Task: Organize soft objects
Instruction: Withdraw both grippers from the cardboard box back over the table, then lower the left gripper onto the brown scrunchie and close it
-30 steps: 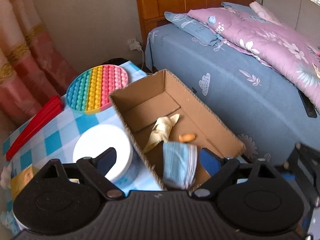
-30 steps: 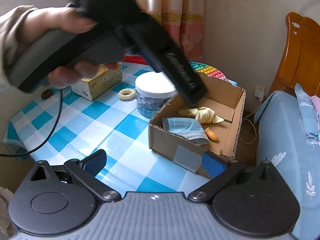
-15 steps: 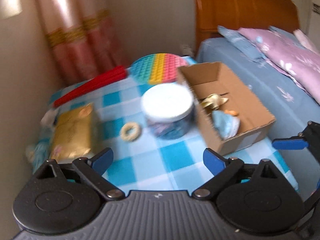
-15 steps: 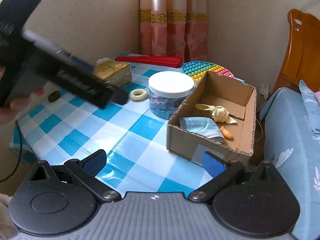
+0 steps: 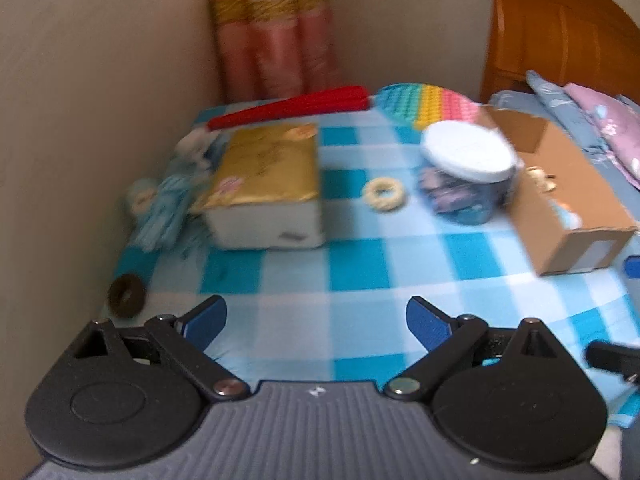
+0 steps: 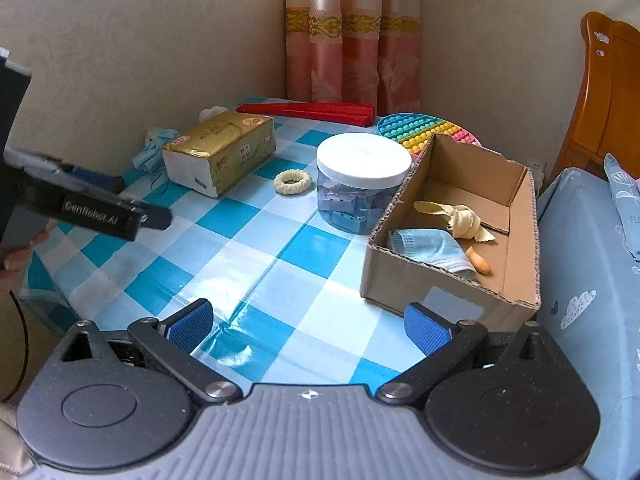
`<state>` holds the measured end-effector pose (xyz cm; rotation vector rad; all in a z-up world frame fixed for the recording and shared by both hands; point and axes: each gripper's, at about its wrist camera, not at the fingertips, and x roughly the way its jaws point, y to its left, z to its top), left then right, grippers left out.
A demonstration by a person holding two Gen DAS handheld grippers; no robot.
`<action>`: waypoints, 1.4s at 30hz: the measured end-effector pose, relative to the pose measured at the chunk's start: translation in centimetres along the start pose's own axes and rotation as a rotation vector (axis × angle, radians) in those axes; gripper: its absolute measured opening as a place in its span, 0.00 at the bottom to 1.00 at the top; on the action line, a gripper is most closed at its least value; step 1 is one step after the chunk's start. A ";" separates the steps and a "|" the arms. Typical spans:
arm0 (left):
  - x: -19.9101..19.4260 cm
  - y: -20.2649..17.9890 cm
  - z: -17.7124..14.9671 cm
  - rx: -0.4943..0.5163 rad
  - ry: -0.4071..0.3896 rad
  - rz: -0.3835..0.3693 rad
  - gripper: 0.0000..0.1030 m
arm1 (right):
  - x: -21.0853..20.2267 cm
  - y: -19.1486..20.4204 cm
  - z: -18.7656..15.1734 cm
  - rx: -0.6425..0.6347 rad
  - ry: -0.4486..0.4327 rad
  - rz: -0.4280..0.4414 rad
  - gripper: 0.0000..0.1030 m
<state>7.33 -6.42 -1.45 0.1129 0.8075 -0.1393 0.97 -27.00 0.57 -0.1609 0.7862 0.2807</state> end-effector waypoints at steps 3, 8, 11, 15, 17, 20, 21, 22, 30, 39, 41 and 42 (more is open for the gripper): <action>0.6 1.7 -1.1 -0.024 0.002 0.042 0.94 | 0.9 0.6 0.2 -0.001 0.016 0.001 1.00; 2.3 4.7 -2.7 -0.090 0.048 0.061 0.94 | 2.6 1.9 0.8 -0.011 0.046 0.023 1.00; 2.9 6.0 -3.4 -0.130 0.052 0.068 0.94 | 3.6 3.1 1.2 -0.036 0.058 0.041 1.00; 3.5 7.1 -3.9 -0.154 0.050 0.114 0.94 | 5.1 4.7 1.7 -0.081 0.076 0.063 1.00; 3.8 7.8 -4.1 -0.172 0.051 0.135 0.94 | 5.9 5.4 1.9 -0.103 0.087 0.066 1.00; 4.3 8.7 -4.2 -0.199 0.048 0.161 0.94 | 6.9 6.1 2.2 -0.128 0.103 0.077 1.00; 4.6 9.0 -4.2 -0.205 0.047 0.169 0.94 | 7.2 6.4 2.3 -0.135 0.107 0.082 1.00; 4.6 9.2 -4.2 -0.211 0.039 0.170 0.94 | 7.5 6.5 2.4 -0.138 0.110 0.084 1.00; 5.8 10.4 -3.7 -0.270 0.020 0.179 0.99 | 9.3 6.9 2.9 -0.147 0.142 0.103 1.00; 6.9 11.1 -2.9 -0.303 -0.001 0.209 0.99 | 11.3 7.0 3.4 -0.143 0.168 0.123 1.00; 7.2 11.3 -2.7 -0.305 -0.008 0.212 1.00 | 11.6 7.1 3.4 -0.145 0.173 0.125 1.00; 7.3 11.3 -2.6 -0.304 -0.010 0.211 1.00 | 11.8 7.1 3.4 -0.147 0.176 0.127 1.00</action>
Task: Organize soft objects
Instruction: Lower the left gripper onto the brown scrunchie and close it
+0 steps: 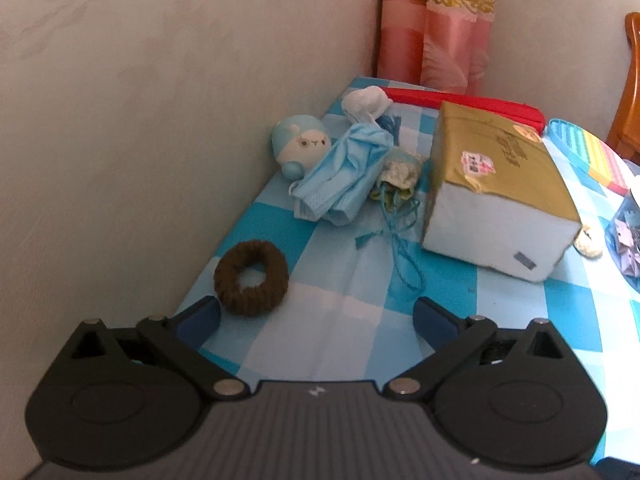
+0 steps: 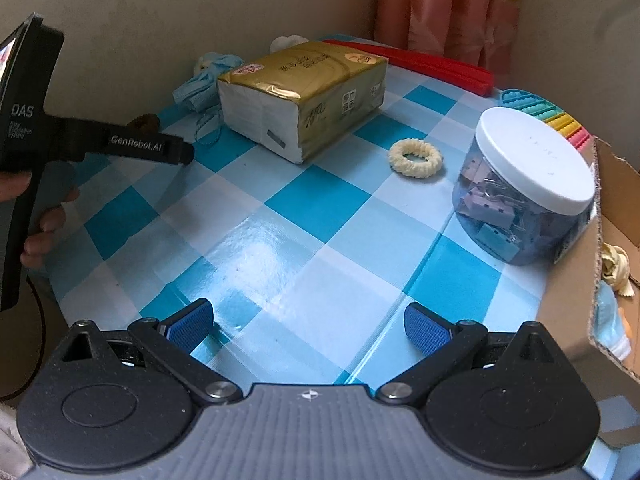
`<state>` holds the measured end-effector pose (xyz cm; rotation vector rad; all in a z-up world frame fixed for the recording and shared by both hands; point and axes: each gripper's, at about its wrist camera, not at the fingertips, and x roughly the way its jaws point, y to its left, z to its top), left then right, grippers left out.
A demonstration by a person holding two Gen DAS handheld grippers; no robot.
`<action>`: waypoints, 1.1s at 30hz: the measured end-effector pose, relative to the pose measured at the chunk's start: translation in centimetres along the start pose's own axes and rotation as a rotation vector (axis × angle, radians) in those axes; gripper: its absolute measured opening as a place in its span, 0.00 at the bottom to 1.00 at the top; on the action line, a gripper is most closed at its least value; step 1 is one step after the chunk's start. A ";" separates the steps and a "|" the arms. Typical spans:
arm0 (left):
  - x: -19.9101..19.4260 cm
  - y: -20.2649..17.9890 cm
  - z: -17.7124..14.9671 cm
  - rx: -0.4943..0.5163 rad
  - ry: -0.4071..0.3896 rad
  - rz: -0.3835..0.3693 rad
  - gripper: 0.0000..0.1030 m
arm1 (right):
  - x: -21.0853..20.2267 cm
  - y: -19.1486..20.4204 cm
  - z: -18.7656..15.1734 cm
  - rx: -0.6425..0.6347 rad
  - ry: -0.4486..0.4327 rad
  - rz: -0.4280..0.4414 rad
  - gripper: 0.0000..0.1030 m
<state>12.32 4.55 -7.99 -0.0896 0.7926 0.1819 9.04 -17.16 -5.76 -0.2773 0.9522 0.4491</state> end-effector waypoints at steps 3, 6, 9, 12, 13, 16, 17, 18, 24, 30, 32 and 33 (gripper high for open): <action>0.4 0.0 0.4 -0.002 -0.007 0.000 1.00 | 0.4 0.0 0.2 -0.002 0.004 0.001 1.00; 0.6 0.0 0.6 -0.001 -0.006 -0.001 0.99 | 0.6 0.0 0.3 -0.008 0.003 0.001 1.00; 0.6 -0.2 0.6 0.021 0.000 -0.022 0.99 | 0.7 0.1 0.4 -0.018 0.004 -0.003 1.00; 0.3 0.0 0.4 0.037 -0.006 -0.029 0.94 | 0.8 0.2 0.5 -0.024 0.004 -0.002 1.00; 0.2 0.3 0.3 0.024 -0.012 -0.010 0.91 | 0.8 0.2 0.5 -0.025 0.003 -0.001 1.00; 0.1 1.0 0.4 -0.022 -0.031 0.022 0.81 | 0.9 0.3 0.6 -0.026 0.003 -0.001 1.00; 0.1 1.1 0.5 -0.035 -0.033 0.024 0.76 | 0.9 0.3 0.5 -0.027 0.002 -0.001 1.00; 0.0 1.2 0.5 -0.040 -0.039 0.032 0.70 | 0.9 0.3 0.5 -0.026 0.002 -0.001 1.00; -0.3 1.9 0.8 -0.089 -0.059 0.042 0.37 | 0.9 0.4 0.5 -0.029 0.002 -0.001 1.00; -0.6 2.2 0.5 -0.096 -0.053 0.047 0.30 | 0.8 0.5 0.5 -0.029 0.003 0.000 1.00; -0.9 2.0 0.5 -0.093 -0.045 0.033 0.30 | 0.9 0.6 0.5 -0.031 0.003 0.001 1.00; -1.0 1.9 0.4 -0.093 -0.043 0.024 0.32 | 0.8 0.7 0.5 -0.031 0.004 0.002 1.00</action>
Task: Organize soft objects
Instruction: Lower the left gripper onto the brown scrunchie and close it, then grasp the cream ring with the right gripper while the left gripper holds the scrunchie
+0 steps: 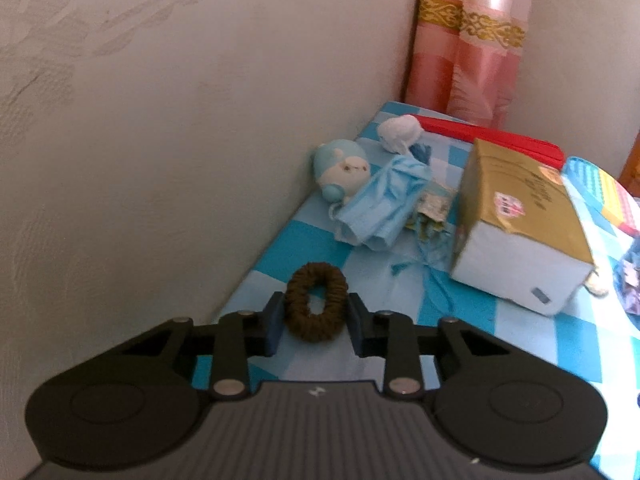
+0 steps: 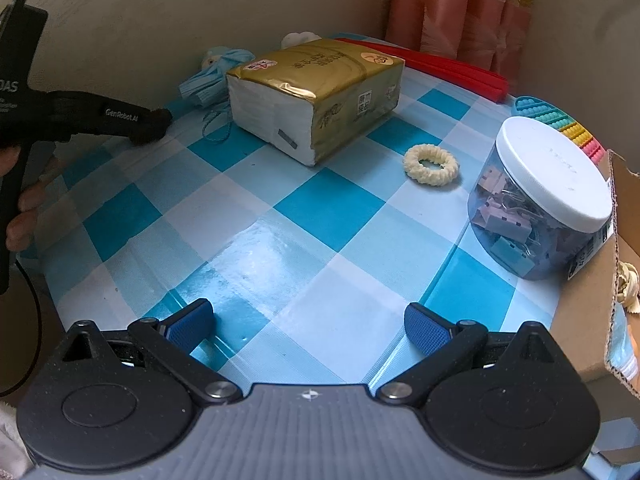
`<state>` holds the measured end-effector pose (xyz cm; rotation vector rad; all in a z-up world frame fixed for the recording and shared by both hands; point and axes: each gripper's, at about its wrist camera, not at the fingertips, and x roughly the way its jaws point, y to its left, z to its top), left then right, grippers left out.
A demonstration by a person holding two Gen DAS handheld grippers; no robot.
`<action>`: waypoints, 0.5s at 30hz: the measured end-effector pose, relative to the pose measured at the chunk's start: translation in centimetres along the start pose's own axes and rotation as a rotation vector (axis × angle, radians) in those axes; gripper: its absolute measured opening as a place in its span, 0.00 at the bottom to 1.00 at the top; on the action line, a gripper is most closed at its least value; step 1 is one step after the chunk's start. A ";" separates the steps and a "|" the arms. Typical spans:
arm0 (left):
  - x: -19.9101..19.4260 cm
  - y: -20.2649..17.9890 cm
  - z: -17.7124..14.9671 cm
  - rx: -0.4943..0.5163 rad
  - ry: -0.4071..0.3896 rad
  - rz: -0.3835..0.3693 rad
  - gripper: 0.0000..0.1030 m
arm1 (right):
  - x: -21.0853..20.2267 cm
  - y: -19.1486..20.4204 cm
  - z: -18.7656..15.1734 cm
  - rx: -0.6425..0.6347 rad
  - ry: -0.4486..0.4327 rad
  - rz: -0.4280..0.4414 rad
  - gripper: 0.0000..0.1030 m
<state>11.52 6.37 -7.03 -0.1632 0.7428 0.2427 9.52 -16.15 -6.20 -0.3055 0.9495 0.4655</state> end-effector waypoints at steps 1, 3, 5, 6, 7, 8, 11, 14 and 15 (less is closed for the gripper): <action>-0.1 -0.2 -0.1 0.002 0.002 -0.007 0.34 | 0.0 0.0 0.0 0.000 0.000 0.001 1.00; -0.1 -0.4 -0.1 0.004 0.003 -0.006 0.36 | 0.0 0.1 0.1 -0.001 0.001 0.001 1.00; 0.1 -0.6 -0.1 0.003 -0.002 -0.001 0.39 | 0.0 0.1 0.1 -0.001 0.002 0.005 1.00; 0.1 -0.6 -0.1 0.002 -0.004 0.001 0.40 | 0.0 0.1 0.2 -0.001 0.001 0.011 1.00; 0.2 -0.6 0.0 0.001 -0.006 0.001 0.40 | 0.0 0.1 0.3 0.000 0.000 0.015 1.00; 0.2 -0.6 0.0 0.000 -0.008 0.004 0.40 | 0.0 0.1 0.4 0.000 -0.001 0.018 1.00; 0.3 -0.4 0.1 -0.012 -0.008 0.002 0.40 | -0.4 -0.1 1.1 -0.023 -0.015 0.007 1.00; 0.3 -0.3 0.1 -0.012 -0.007 -0.002 0.40 | -1.2 -0.3 2.4 -0.074 -0.040 -0.002 0.99; 0.3 -0.3 0.1 -0.015 -0.006 -0.002 0.40 | -1.5 -0.4 3.0 -0.104 -0.049 -0.004 0.99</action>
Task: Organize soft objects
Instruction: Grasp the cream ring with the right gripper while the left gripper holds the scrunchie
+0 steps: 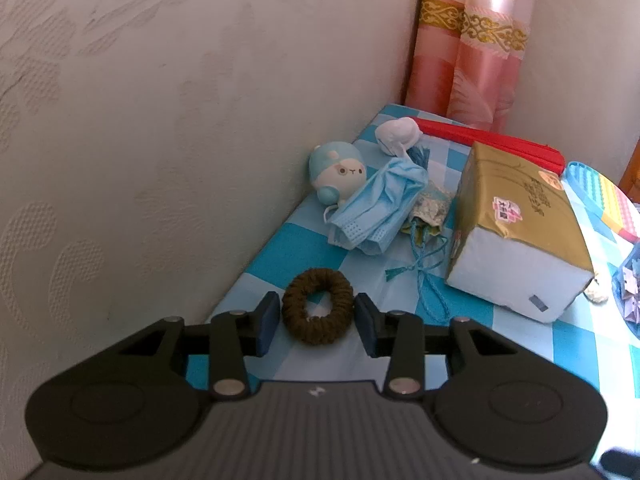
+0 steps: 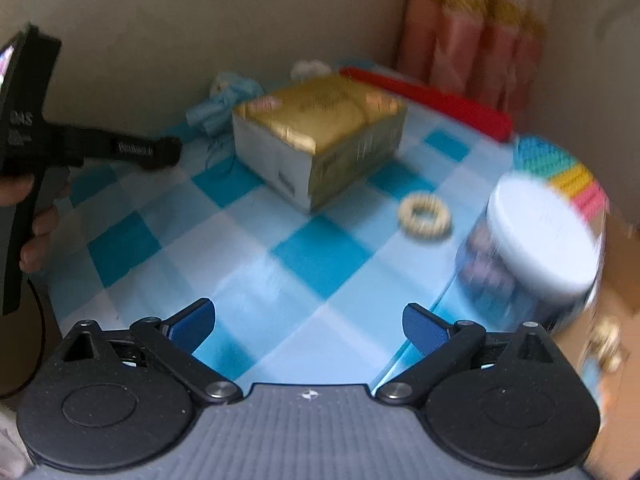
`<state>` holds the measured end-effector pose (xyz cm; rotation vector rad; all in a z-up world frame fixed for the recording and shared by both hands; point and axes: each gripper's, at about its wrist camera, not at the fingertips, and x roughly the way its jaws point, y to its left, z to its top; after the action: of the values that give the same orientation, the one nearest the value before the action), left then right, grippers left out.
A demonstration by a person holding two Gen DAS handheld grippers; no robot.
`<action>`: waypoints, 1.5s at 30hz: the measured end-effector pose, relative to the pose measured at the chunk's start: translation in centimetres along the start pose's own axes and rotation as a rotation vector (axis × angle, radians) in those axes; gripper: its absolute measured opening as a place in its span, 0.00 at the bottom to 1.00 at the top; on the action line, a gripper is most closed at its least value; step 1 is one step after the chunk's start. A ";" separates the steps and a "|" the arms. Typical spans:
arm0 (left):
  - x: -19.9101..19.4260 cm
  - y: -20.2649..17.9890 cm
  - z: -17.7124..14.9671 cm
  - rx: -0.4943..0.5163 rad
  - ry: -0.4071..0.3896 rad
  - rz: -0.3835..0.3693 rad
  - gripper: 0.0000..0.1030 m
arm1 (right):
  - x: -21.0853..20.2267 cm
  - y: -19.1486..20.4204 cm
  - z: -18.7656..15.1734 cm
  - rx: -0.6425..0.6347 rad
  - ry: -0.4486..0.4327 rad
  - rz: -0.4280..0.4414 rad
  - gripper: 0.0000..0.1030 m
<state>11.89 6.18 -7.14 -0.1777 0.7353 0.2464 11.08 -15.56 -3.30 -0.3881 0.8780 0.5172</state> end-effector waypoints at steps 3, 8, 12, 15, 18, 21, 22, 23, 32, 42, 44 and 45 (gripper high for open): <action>0.0 0.0 0.1 -0.006 0.005 0.000 0.40 | -1.0 -0.9 2.1 -0.105 -0.035 -0.013 0.99; 0.1 0.0 0.2 -0.006 0.006 0.003 0.40 | -0.3 -4.2 6.7 -0.235 -0.015 0.018 0.97; 0.1 0.0 0.2 -0.013 0.006 0.003 0.40 | 2.3 -6.7 9.4 -0.271 0.073 0.151 0.95; 0.1 0.0 0.1 -0.022 0.004 0.006 0.40 | 4.6 -7.7 10.1 -0.297 0.146 0.173 0.85; 0.1 0.0 0.1 -0.026 0.003 0.008 0.40 | 6.8 -8.2 10.3 -0.291 0.213 0.177 0.81; 0.0 0.1 0.0 -0.029 0.002 0.006 0.40 | 8.1 -8.5 10.1 -0.303 0.247 0.163 0.77; 0.0 0.1 0.0 -0.029 0.001 0.005 0.40 | 8.4 -8.7 10.1 -0.300 0.258 0.167 0.76; 0.0 0.1 0.0 -0.029 0.001 0.005 0.40 | 8.8 -8.8 10.1 -0.297 0.267 0.165 0.75; 0.0 0.1 0.1 -0.035 0.003 0.002 0.39 | 10.1 -9.2 9.9 -0.294 0.321 0.157 0.56; -0.2 0.4 0.1 -0.039 0.008 -0.001 0.32 | 9.5 -8.5 10.1 -0.274 0.296 0.147 0.46; -0.2 0.5 0.2 -0.031 0.012 -0.005 0.31 | 9.0 -8.1 10.0 -0.231 0.277 0.132 0.46; -0.3 0.5 0.2 -0.023 0.011 -0.005 0.31 | 8.7 -7.8 9.8 -0.219 0.270 0.130 0.46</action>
<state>11.70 6.67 -6.83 -0.2023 0.7431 0.2494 26.27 -14.47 -3.73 -0.6131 1.1157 0.6944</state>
